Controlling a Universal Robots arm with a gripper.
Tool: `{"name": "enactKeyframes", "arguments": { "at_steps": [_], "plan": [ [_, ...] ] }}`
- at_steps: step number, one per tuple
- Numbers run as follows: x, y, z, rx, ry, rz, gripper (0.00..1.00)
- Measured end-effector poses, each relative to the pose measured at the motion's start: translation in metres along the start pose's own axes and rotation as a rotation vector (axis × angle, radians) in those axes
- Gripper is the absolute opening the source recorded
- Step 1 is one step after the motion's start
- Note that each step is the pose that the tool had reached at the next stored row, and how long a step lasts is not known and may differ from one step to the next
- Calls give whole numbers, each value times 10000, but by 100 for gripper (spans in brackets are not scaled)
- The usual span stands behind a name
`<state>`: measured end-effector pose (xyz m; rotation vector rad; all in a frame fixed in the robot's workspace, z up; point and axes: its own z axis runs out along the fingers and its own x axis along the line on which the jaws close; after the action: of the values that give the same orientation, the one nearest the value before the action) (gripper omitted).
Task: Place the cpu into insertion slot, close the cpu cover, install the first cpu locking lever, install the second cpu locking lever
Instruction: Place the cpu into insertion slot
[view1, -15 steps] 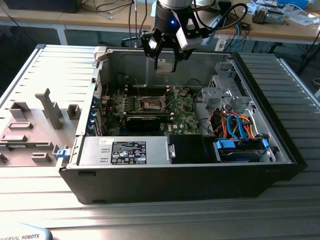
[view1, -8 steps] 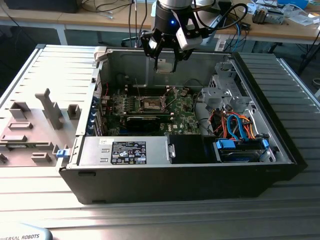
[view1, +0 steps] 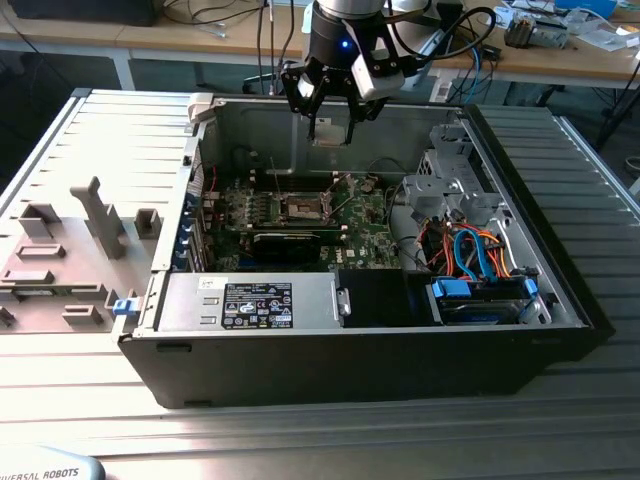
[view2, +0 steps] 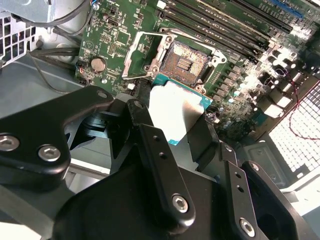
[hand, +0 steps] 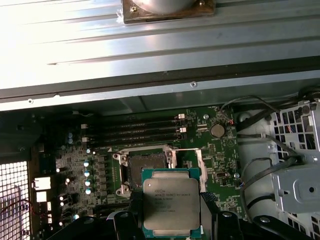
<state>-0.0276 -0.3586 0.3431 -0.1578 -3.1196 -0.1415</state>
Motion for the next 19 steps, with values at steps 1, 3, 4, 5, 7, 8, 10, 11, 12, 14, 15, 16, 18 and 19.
{"name": "enactKeyframes", "arguments": {
  "at_steps": [1, 3, 4, 5, 7, 8, 10, 11, 12, 14, 15, 16, 18, 19],
  "plan": [
    [0, 0, 0, 0, 0, 7, 54],
    [0, 0, 0, 0, -2, 22, 54],
    [0, 0, 0, -1, -2, 29, 54],
    [0, 0, 0, -1, -3, 35, 54],
    [0, 0, 0, -1, -4, 47, 54],
    [0, 0, 0, -1, -4, 53, 54],
    [0, 0, 0, -2, -6, 65, 54],
    [0, 0, 0, -2, -8, 88, 54],
    [0, 0, 0, -2, -9, 106, 54],
    [0, 0, 0, -2, -10, 113, 54],
    [0, 0, 0, -3, -10, 119, 54],
    [0, 0, 0, -2, -11, 125, 54],
    [0, 0, 0, -2, -12, 134, 54],
    [0, 0, 0, -3, -12, 139, 54]
  ]
}}
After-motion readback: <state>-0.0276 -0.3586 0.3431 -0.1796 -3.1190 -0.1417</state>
